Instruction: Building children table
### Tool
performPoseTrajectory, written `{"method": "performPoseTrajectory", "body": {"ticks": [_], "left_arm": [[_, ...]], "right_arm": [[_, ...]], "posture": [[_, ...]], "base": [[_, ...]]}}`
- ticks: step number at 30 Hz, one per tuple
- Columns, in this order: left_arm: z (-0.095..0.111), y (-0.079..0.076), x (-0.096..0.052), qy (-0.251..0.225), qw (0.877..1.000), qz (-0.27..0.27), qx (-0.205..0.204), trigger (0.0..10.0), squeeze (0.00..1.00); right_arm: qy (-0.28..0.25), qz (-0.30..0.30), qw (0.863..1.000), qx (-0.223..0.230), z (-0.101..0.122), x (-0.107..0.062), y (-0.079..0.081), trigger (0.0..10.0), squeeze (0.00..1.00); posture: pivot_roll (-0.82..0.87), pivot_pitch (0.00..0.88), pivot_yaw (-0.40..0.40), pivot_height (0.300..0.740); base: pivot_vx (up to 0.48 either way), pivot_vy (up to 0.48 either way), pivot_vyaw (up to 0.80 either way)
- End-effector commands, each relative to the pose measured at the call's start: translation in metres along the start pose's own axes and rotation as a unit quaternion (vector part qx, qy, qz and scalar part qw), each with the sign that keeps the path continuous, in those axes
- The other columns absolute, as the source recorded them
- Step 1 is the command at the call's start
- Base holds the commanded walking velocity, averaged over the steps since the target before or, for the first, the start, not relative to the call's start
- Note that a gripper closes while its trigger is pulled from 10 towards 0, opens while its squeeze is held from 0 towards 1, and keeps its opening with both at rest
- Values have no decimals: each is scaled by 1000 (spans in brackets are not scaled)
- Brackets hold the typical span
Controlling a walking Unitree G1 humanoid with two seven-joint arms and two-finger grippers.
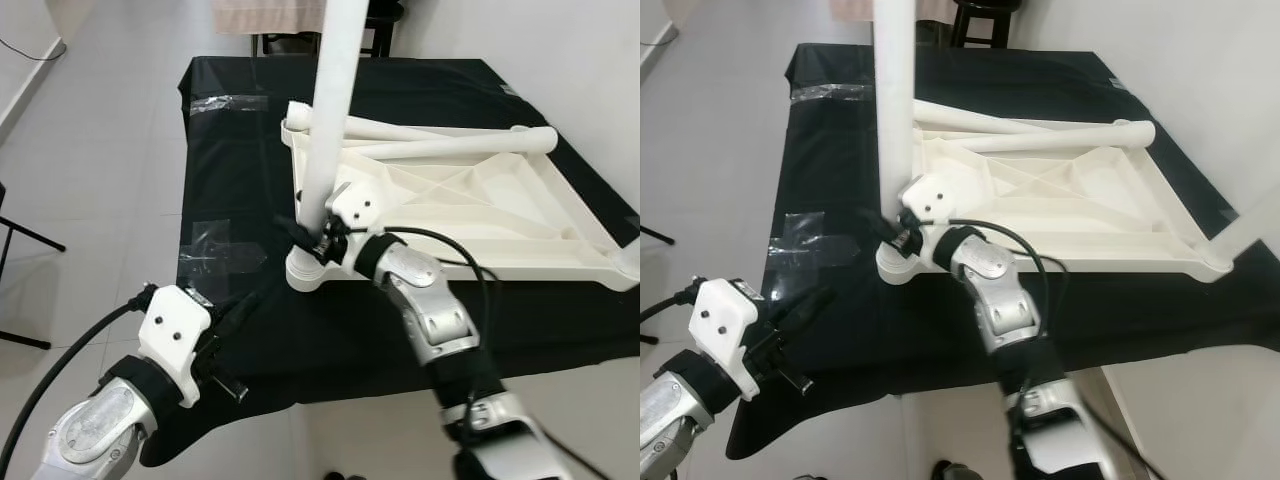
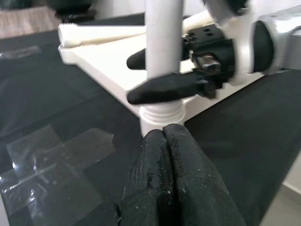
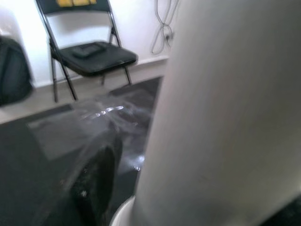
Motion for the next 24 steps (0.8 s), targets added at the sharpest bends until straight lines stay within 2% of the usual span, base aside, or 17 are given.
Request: {"method": "performPoseTrajectory", "body": {"ticks": [1,4,5,6,7,9,17,18,19,20,21,24], "left_arm": [[-2,0,0,7,1000,-2,-2,10000,0],[-2,0,0,7,1000,-2,-2,10000,0],[-3,0,0,7,1000,-3,-4,10000,0],[-3,0,0,7,1000,-3,-4,10000,0],[-3,-1,0,7,1000,-4,-4,10000,0],[-3,-1,-1,8,1000,-2,-3,10000,0],[-3,-2,-2,9,1000,-1,-1,10000,0],[-3,-2,-2,9,1000,-1,-1,10000,0],[-3,-2,-2,9,1000,-1,-1,10000,0],[-3,-2,-2,9,1000,-1,-1,10000,0],[-3,-2,-2,9,1000,-1,-1,10000,0],[-3,-3,-2,8,1000,-2,-1,10000,0]], "right_arm": [[-40,49,998,-2,13,2,5,10000,1000],[-40,49,998,-2,13,2,5,10000,1000],[-78,96,992,-4,24,3,2,10000,973],[-78,96,992,-4,24,3,2,10000,973],[-99,156,983,-9,29,5,-2,10000,0],[-106,235,966,-14,32,8,-10,10000,0],[-99,268,958,-20,38,16,-19,10000,0],[-99,274,956,-19,39,17,-21,6353,0],[-99,278,955,-18,39,18,-21,1490,0],[-99,278,955,-18,39,18,-21,1490,0],[-98,279,955,-17,39,18,-22,0,0],[-94,283,954,-15,37,17,-24,0,0]], "posture": [[121,225,-127,740],[121,225,-127,740],[129,226,-131,740],[129,226,-131,740],[148,227,-134,740],[158,227,-135,740],[165,224,-137,740],[168,223,-136,740],[168,223,-136,740],[168,223,-136,740],[170,222,-136,740],[169,222,-137,740]], "base": [[0,0,0],[0,0,0],[0,0,0],[0,0,0],[0,0,0],[0,0,0],[0,0,0],[0,0,0],[0,0,0],[0,0,0],[0,0,0],[0,0,0]]}}
Point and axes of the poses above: a point about 5 cm out from each wrist's last joint towards the gripper, its own x axis pointing out of the wrist towards the gripper, its own z axis along the axis of the wrist's last joint, y = z × x, the point moved 1 cm from there along x, pointing out of the wrist towards the gripper, and after that the axes turned 13 degrees about -x, right-handed, at the moved point
